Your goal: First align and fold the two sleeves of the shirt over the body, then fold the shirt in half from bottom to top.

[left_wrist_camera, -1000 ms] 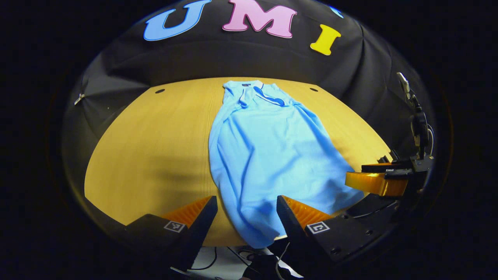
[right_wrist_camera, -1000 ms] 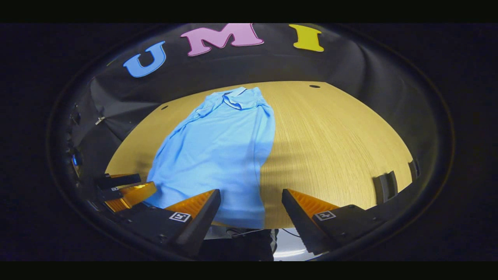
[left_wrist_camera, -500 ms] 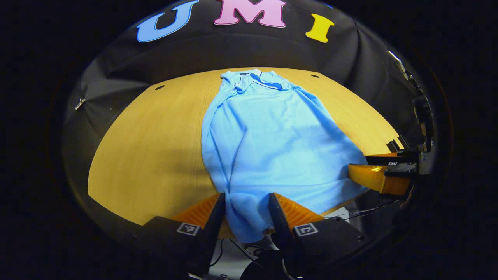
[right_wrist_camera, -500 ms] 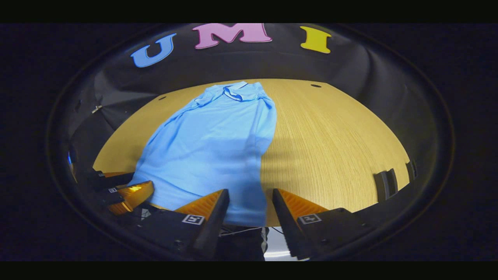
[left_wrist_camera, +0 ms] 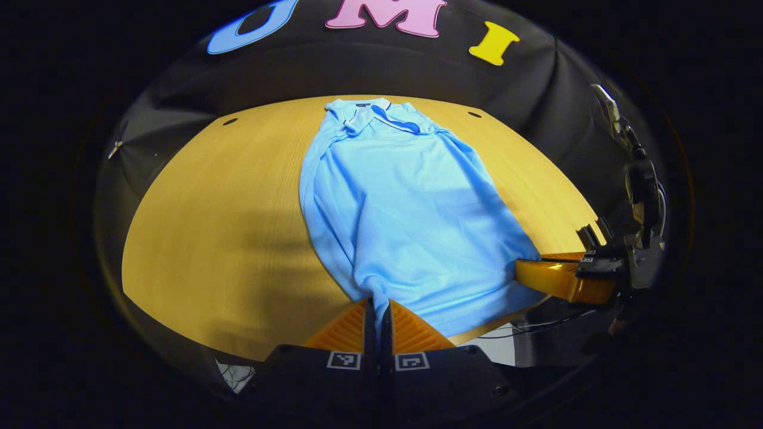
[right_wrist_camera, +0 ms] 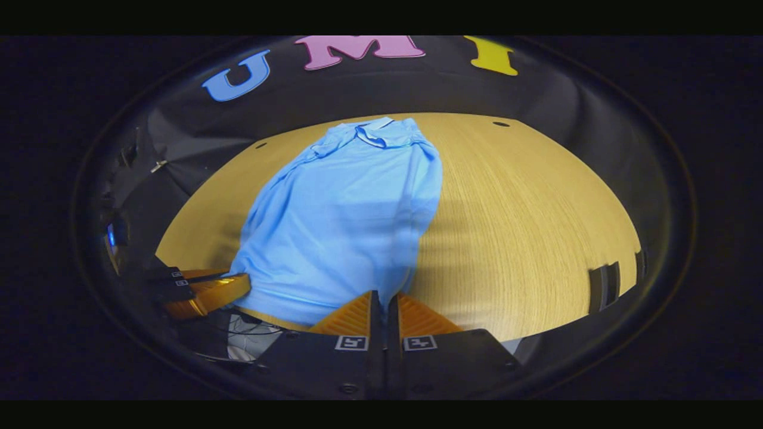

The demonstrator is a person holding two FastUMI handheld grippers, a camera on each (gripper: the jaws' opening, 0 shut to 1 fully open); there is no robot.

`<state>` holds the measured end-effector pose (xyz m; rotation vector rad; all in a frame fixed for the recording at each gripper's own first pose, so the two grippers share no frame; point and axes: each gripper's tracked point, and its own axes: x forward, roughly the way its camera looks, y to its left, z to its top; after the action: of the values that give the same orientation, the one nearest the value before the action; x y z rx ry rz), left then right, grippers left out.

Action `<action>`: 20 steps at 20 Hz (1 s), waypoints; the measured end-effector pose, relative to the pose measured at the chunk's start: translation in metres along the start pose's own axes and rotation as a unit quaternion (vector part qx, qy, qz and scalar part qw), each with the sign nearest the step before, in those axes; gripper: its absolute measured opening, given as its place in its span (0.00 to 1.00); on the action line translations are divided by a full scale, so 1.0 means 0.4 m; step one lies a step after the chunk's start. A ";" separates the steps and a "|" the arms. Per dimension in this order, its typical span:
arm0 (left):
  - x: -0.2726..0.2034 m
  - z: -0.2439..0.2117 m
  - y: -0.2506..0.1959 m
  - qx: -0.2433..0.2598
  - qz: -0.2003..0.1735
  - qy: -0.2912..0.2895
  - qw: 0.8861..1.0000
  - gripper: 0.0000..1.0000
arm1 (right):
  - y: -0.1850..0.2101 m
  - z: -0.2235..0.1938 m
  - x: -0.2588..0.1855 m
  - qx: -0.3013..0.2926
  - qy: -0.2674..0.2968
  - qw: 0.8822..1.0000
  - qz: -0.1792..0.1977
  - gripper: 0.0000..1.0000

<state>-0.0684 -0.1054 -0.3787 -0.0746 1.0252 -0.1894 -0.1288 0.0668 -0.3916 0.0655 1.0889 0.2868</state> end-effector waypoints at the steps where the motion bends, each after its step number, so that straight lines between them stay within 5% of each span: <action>1: -0.005 0.008 0.001 -0.005 -0.002 0.003 1.000 0.06 | 0.003 0.013 -0.009 -0.005 -0.002 1.000 0.007 0.06; 3: -0.019 0.030 0.000 -0.011 -0.003 0.001 1.000 0.06 | 0.000 0.042 -0.025 -0.017 -0.007 1.000 0.011 0.12; 7: -0.064 0.122 -0.010 -0.010 0.000 -0.024 1.000 0.07 | 0.014 0.152 -0.056 -0.027 -0.034 0.999 0.027 0.07; 8: -0.074 0.155 -0.010 -0.007 0.003 -0.034 0.999 0.06 | 0.016 0.185 -0.061 -0.032 -0.041 0.998 0.031 0.01; 20: -0.084 0.622 0.026 -0.021 0.020 -0.145 0.989 0.06 | 0.015 0.648 -0.024 -0.021 -0.137 0.988 0.065 0.06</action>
<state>0.1286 -0.0954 -0.2233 -0.1173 0.7409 -0.1163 0.0940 0.0926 -0.2614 0.1350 0.8053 0.4056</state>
